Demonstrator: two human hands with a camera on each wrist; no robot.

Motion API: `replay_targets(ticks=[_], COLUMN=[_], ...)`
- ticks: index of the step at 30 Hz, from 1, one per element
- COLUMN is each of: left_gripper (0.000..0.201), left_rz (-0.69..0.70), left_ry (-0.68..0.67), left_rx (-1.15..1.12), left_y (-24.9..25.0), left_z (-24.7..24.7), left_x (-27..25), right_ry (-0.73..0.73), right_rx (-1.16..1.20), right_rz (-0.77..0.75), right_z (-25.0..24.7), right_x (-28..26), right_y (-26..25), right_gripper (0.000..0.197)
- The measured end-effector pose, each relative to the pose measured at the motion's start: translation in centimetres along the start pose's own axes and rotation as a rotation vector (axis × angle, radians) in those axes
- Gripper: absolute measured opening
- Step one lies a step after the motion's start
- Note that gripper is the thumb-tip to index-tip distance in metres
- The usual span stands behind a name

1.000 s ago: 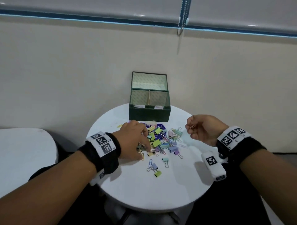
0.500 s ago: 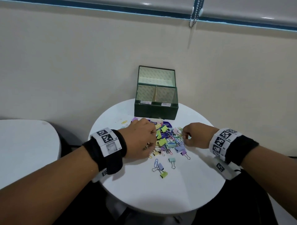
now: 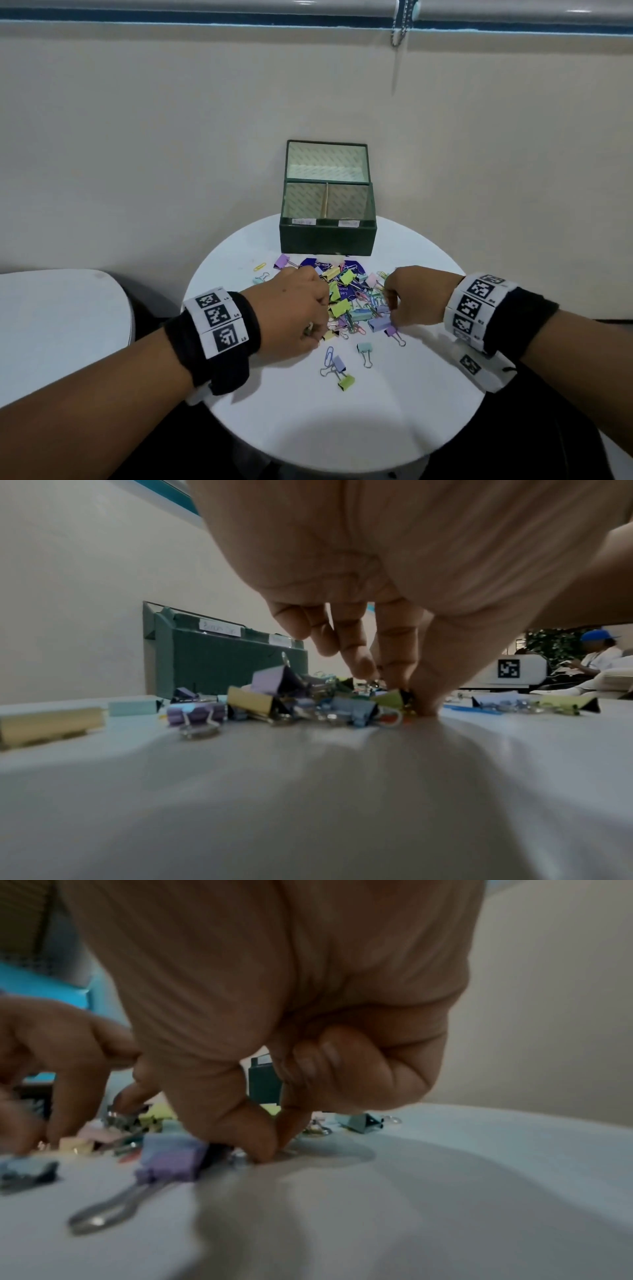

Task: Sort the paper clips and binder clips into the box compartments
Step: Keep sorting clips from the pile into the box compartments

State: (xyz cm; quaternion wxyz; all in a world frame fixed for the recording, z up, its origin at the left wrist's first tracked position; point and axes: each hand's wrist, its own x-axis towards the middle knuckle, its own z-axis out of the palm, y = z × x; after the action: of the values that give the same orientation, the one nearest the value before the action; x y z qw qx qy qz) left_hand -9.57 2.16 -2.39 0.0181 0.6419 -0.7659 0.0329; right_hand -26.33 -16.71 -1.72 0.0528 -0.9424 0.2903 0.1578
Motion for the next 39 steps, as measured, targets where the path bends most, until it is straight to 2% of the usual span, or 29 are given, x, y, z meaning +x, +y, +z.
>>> replay_targets(ticks=[2,3,4,5,7,8,10,11,13,16,18,20,22,24,27,28,30,32,35,37,39], left_gripper=[0.014,0.015,0.015,0.014,0.012,0.011,0.009,0.008,0.008,0.008,0.014,0.009,0.007,0.013,0.016,0.013,0.013,0.016,0.020,0.024,0.027], left_rz=[0.018,0.027,0.033,0.033,0.019,0.005,-0.058,-0.112,-0.199,-0.268,-0.282,-0.218,-0.114,-0.081,-0.059,-0.035,0.007,0.017,-0.031,-0.153,-0.341], left_ry=[0.039,0.056,0.073,0.093,0.153,0.186,0.202,0.176,0.122,0.162,0.195,0.171,0.104,0.017,-0.022,-0.017,-0.006,-0.002,0.028,0.034,0.043], left_rx=[0.035,0.034,0.025,0.011,-0.044,-0.087,-0.161,-0.175,-0.168,-0.107,-0.136,-0.208,-0.201,-0.136,-0.072,-0.062,-0.040,0.007,0.046,-0.020,-0.228], left_y=[0.1,0.0,0.0,0.0,-0.1,-0.3,-0.8,-1.1,-1.6,-2.0,-2.0,-1.7,-1.3,-1.1,-1.0,-0.9,-0.6,-0.3,0.0,0.0,-0.3], left_z=[0.0,0.0,0.0,0.0,-0.1,-0.1,-0.4,-0.6,-0.6,-0.6,-0.8,-1.0,-0.6,-0.2,-0.3,-0.3,-0.1,0.0,-0.9,-2.4,-3.5], left_x=[0.0,0.0,0.1,0.2,0.2,0.2,0.3,0.3,0.4,0.5,0.5,0.0,-0.5,-0.7,-0.3,-0.1,0.1,0.4,0.7,0.8,0.5], right_ry=[-0.008,-0.016,-0.038,-0.082,-0.166,-0.188,-0.146,-0.084,0.088,0.352,0.466,0.459,0.454,0.449,0.251,0.173,0.068,0.042,0.040,0.038,0.076], right_rx=[-0.018,0.073,0.278,0.600,1.312,1.543,1.739,1.725,1.506,0.985,0.673,0.496,0.399,0.378,0.279,0.222,0.097,0.026,0.068,0.085,0.082], right_rz=[-0.003,-0.008,-0.004,0.005,-0.003,-0.008,0.012,0.031,0.037,-0.002,-0.048,-0.062,-0.091,-0.178,-0.318,-0.330,-0.306,-0.261,-0.237,-0.251,-0.266], right_z=[-0.6,-1.1,-1.6,-2.0,-2.9,-3.4,-4.4,-5.2,-6.8,-9.1,-10.1,-10.4,-10.1,-9.4,-7.4,-6.5,-4.6,-3.1,-1.7,-1.2,-0.8], right_x=[0.1,0.2,0.4,0.5,0.7,0.9,1.7,2.2,3.4,5.5,7.0,7.6,7.3,5.6,2.5,1.6,0.8,0.5,0.4,0.2,0.1], right_y=[-0.1,0.2,0.6,1.1,1.9,2.3,2.6,2.5,1.9,0.4,-0.8,-1.8,-2.4,-2.9,-3.2,-3.0,-2.3,-1.5,-0.4,0.1,0.6], right_gripper=[0.006,0.012,0.019,0.021,0.012,0.010,0.016,0.019,0.020,0.019,0.017,0.010,0.023,0.023,0.009,0.012,0.018,0.018,0.033,0.040,0.039])
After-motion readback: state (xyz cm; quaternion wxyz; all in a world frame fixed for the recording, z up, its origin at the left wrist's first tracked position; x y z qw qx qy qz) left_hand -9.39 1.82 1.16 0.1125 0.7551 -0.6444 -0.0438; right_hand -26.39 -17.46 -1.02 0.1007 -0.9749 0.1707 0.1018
